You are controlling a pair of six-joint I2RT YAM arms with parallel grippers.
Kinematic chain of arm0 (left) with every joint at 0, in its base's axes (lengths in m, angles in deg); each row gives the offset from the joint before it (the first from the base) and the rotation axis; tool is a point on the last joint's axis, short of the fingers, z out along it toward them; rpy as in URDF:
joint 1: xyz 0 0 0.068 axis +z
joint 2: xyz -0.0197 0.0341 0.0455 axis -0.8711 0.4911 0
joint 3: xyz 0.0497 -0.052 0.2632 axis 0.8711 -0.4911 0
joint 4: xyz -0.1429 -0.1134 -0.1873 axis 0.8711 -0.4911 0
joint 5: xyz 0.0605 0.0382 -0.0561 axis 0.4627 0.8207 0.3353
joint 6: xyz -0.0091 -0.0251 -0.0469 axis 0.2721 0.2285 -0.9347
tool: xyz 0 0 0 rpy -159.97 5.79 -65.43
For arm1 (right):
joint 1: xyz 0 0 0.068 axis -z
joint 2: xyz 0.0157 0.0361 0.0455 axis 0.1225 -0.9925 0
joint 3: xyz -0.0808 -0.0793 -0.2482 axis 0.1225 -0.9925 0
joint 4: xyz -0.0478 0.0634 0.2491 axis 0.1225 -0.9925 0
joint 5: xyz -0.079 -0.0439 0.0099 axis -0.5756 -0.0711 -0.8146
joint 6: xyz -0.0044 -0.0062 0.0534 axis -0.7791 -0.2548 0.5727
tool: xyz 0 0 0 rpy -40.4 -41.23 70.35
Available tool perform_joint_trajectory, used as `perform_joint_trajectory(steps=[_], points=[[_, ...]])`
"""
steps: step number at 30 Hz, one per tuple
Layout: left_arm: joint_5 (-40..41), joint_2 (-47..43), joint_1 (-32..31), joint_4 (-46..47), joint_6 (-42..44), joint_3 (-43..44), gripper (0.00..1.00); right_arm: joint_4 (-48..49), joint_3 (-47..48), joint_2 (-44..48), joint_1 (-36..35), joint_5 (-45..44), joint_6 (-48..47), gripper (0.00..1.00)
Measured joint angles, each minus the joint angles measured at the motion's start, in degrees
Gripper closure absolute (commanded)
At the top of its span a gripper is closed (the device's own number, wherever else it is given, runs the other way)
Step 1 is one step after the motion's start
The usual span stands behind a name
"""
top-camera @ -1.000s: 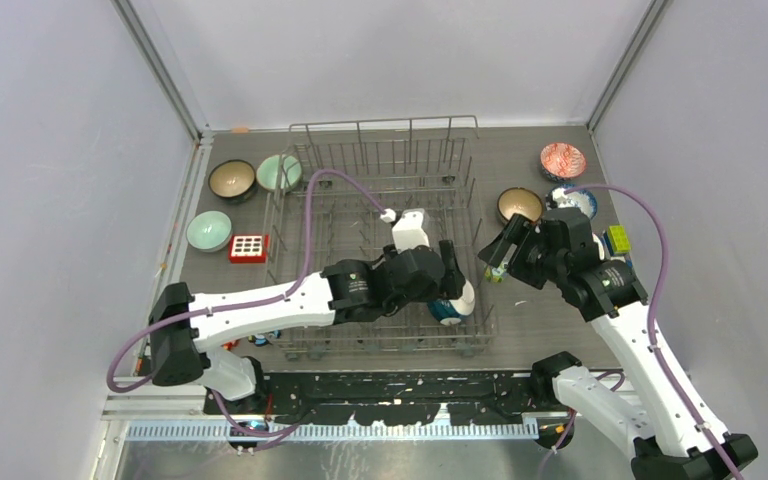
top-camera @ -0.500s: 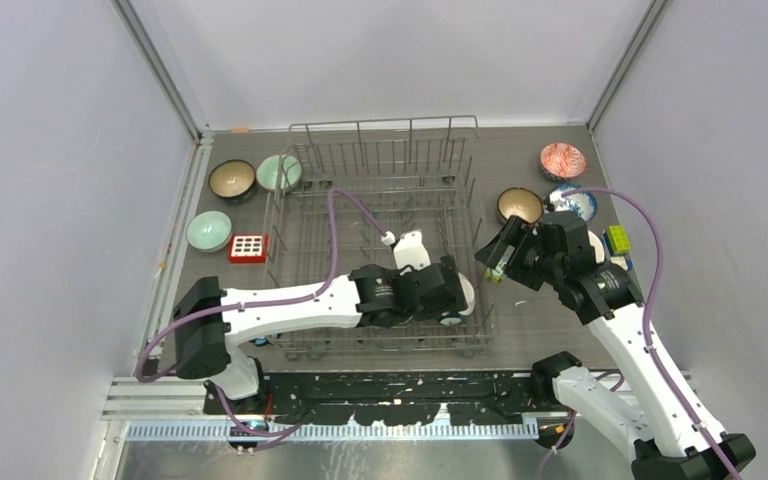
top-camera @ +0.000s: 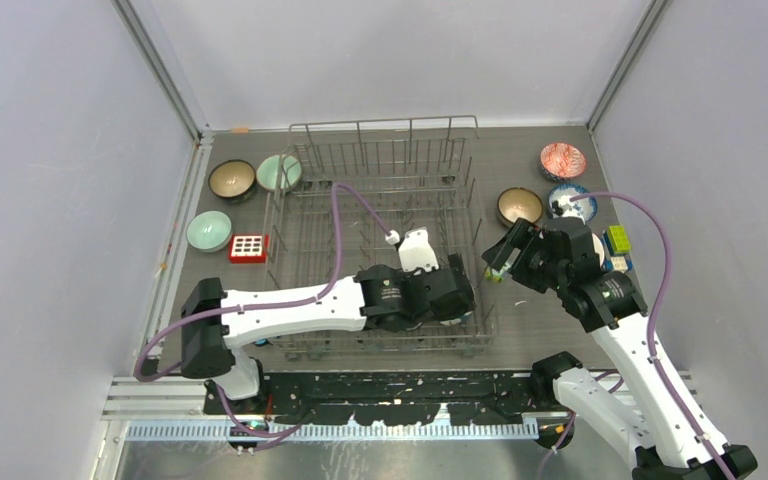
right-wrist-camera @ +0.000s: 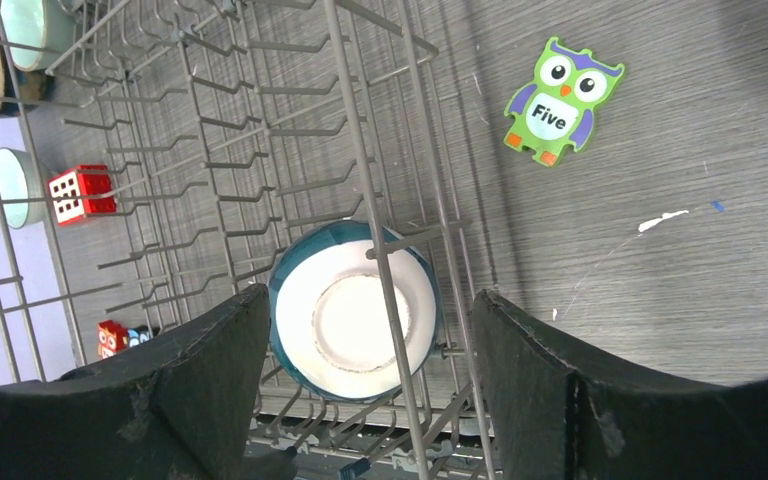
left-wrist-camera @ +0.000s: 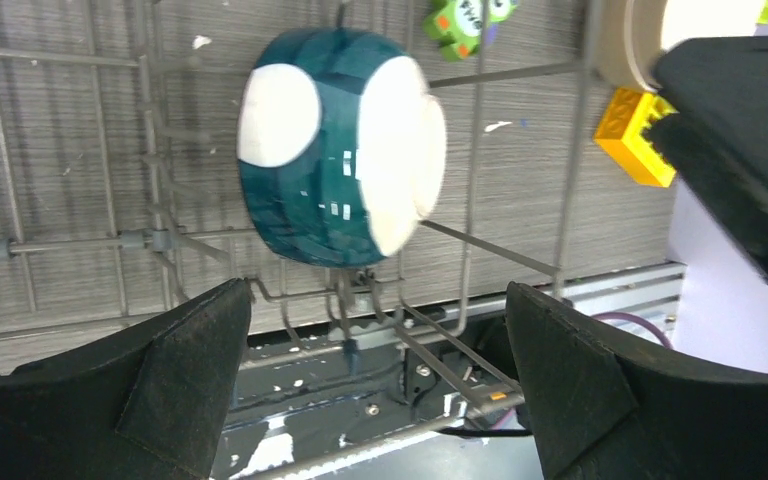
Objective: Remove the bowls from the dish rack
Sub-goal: Pick up the bowl from the dish rack.
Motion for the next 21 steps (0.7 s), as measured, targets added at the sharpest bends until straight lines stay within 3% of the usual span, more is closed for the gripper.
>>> perform_joint_trajectory(steps=[6, 21], points=[[1.2, 0.3, -1.3, -0.6, 0.1, 3.5, 0.00, -0.1, -0.2, 0.3, 0.0, -0.8, 0.0, 0.22], [-0.7, 6.1, 0.5, -1.5, -1.1, 2.8, 0.00, 0.0, -2.8, 1.0, 0.0, -1.0, 0.2, 0.22]])
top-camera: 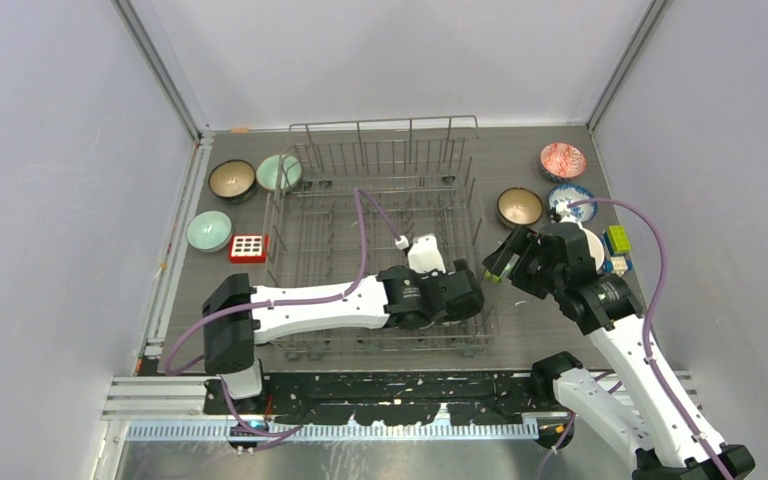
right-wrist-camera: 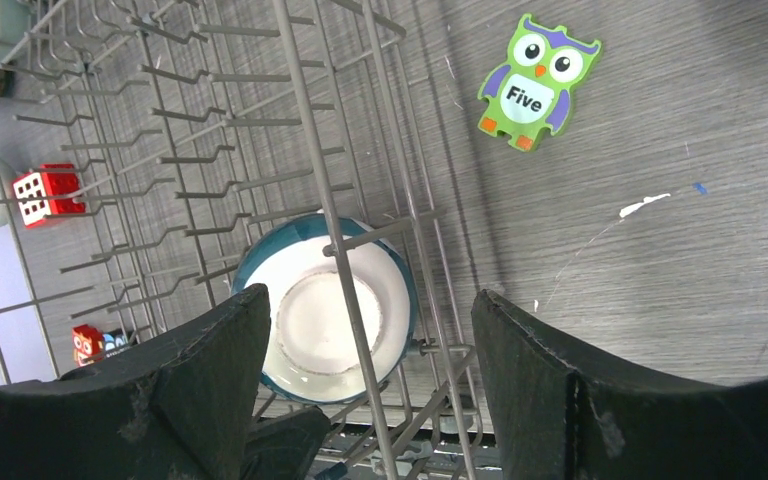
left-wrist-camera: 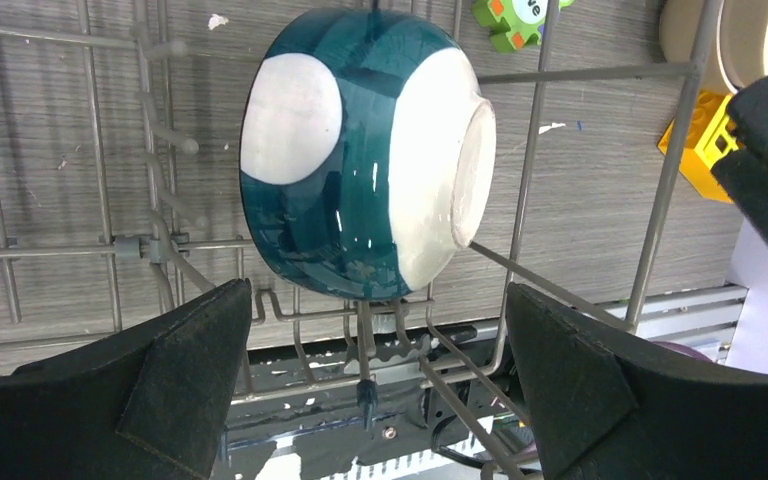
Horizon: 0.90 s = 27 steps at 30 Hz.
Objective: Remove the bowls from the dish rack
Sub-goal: Pick up the bowl from the dish rack.
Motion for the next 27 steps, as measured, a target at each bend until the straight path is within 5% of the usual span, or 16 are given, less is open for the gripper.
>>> perform_joint_trajectory(steps=[18, 27], points=[[-1.4, 1.9, 2.1, 10.2, -0.6, -5.6, 0.00, 0.9, -1.3, -0.7, 0.0, 2.8, 0.5, 0.22], [-1.6, -3.0, 1.8, 24.6, 5.2, -15.1, 0.15, 1.0, -1.3, -0.7, 0.0, 3.7, 0.5, 0.22]])
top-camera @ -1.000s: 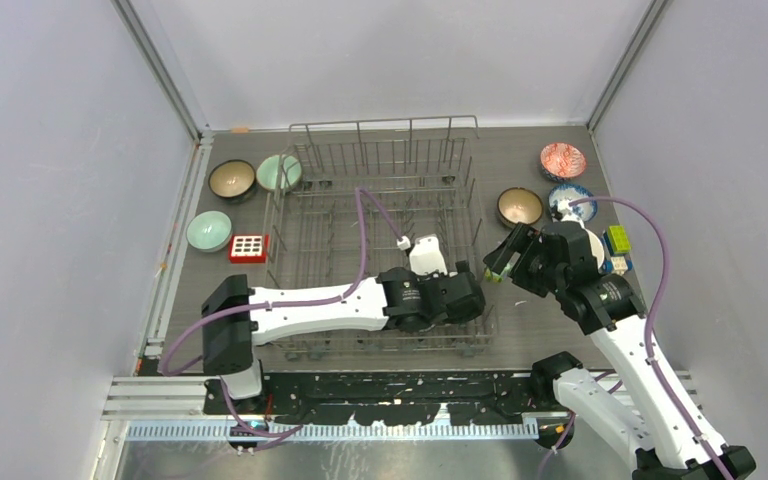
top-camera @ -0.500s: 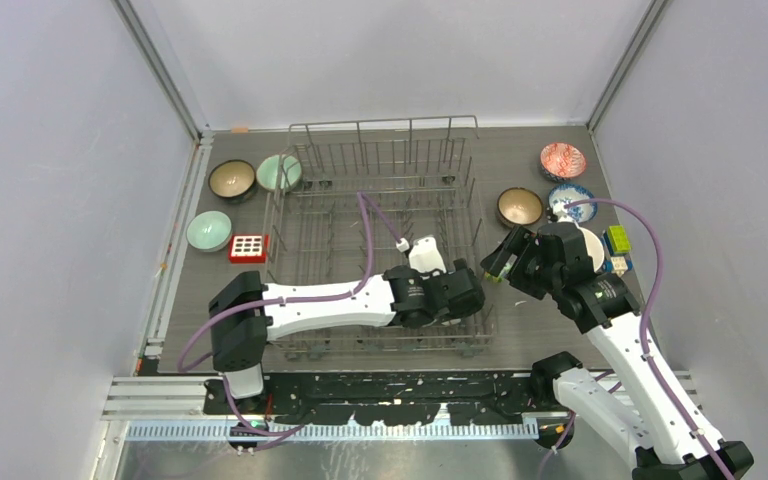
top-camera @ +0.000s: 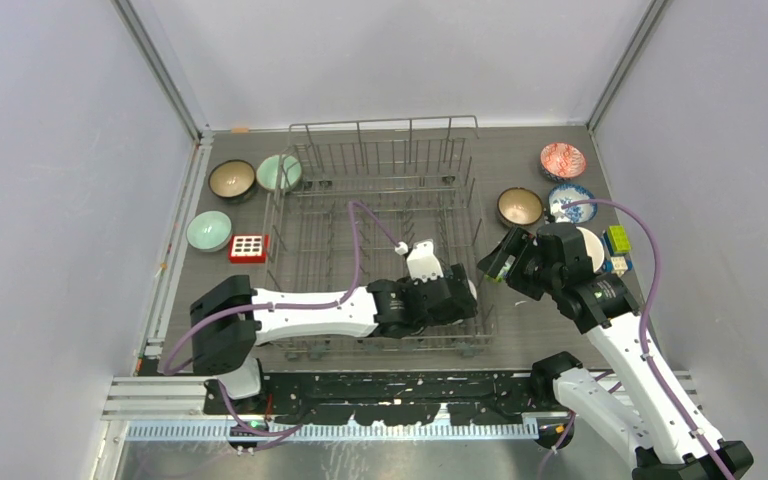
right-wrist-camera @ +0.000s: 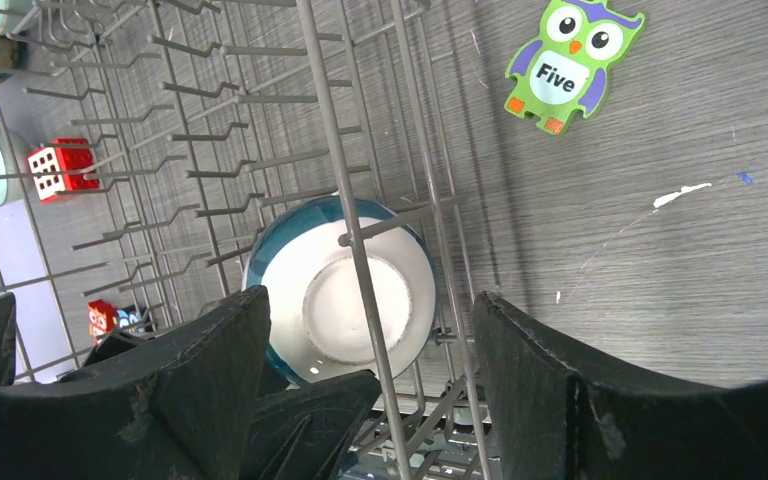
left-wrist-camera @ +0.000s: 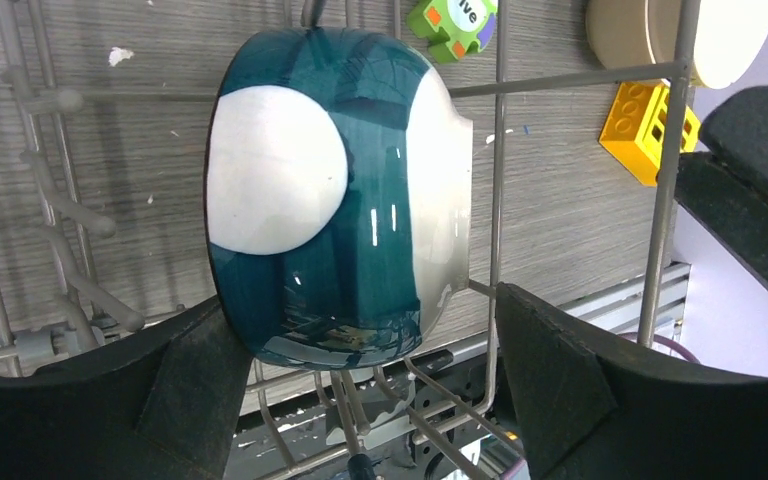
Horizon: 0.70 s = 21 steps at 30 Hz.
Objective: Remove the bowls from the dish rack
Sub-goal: Pick up the bowl from the dish rack.
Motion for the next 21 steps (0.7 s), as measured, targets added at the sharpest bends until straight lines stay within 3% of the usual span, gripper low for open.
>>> perform_joint_trajectory(steps=[16, 21], points=[[0.0, -1.0, -0.7, 9.6, 7.7, -3.1, 0.54, 0.8, 0.0, -0.3, 0.0, 0.1, 0.0, 0.22], [-0.5, -1.4, -0.7, 12.2, 8.5, -4.5, 0.74, 0.8, 0.0, -0.3, 0.0, 0.1, 0.0, 0.22]])
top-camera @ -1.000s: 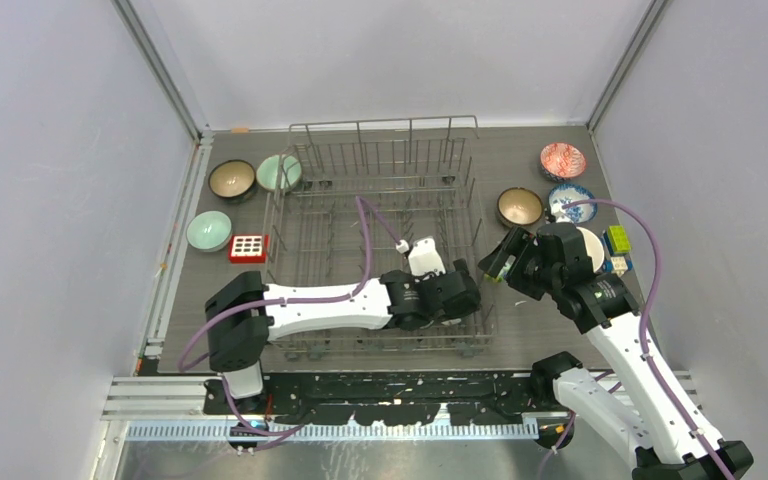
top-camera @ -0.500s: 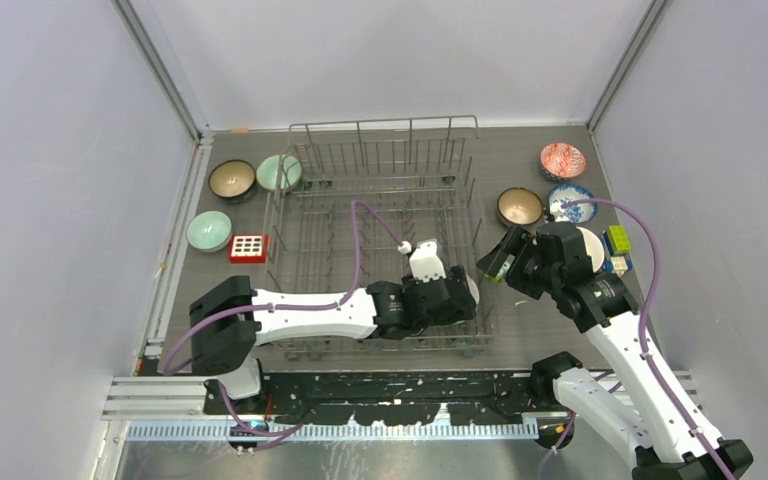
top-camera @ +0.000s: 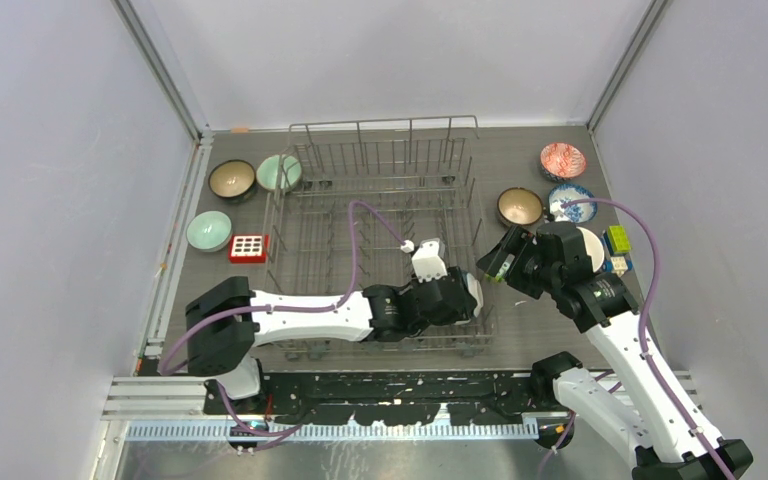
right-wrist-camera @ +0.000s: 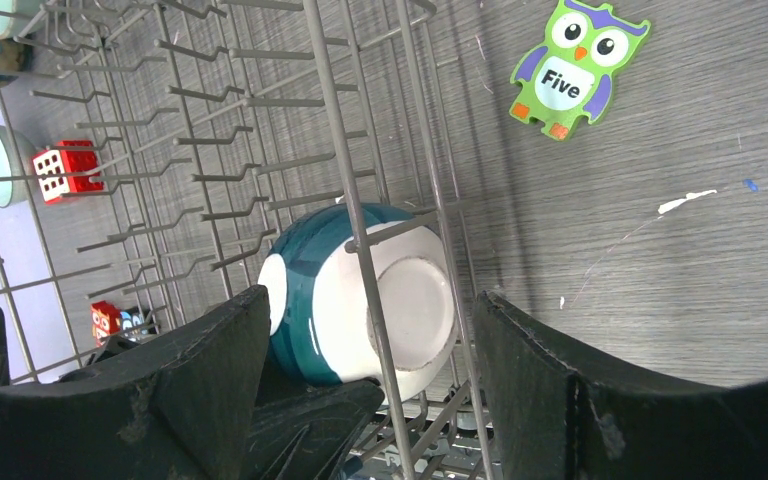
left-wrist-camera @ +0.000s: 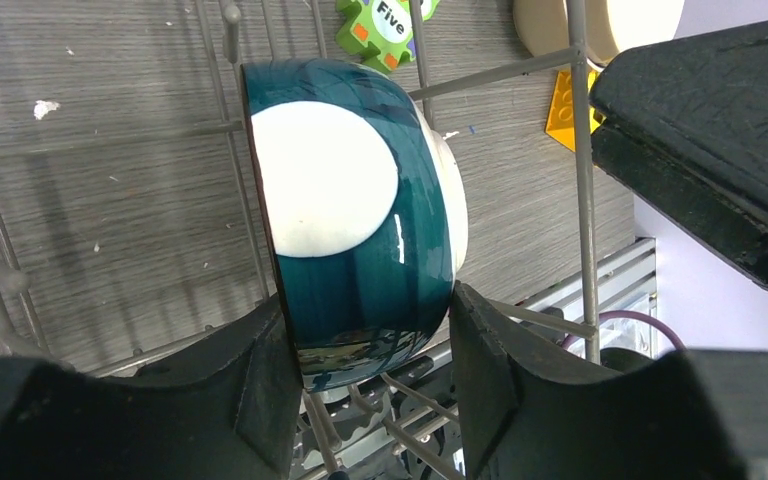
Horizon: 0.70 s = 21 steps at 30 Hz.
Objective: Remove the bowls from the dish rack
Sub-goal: Pick up the bowl from the dish rack.
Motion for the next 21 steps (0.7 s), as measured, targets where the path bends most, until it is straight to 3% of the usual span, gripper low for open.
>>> perform_joint_trajectory(steps=[6, 21], points=[[-0.1, -0.5, 0.0, 2.6, 1.1, -1.5, 0.99, 0.3, -0.3, 0.0, 0.0, 0.0, 0.0, 0.22], [-1.5, -3.7, 0.0, 12.3, 9.3, -7.3, 1.00, 0.0, -0.1, 0.0, 0.0, -0.2, -0.1, 0.23]])
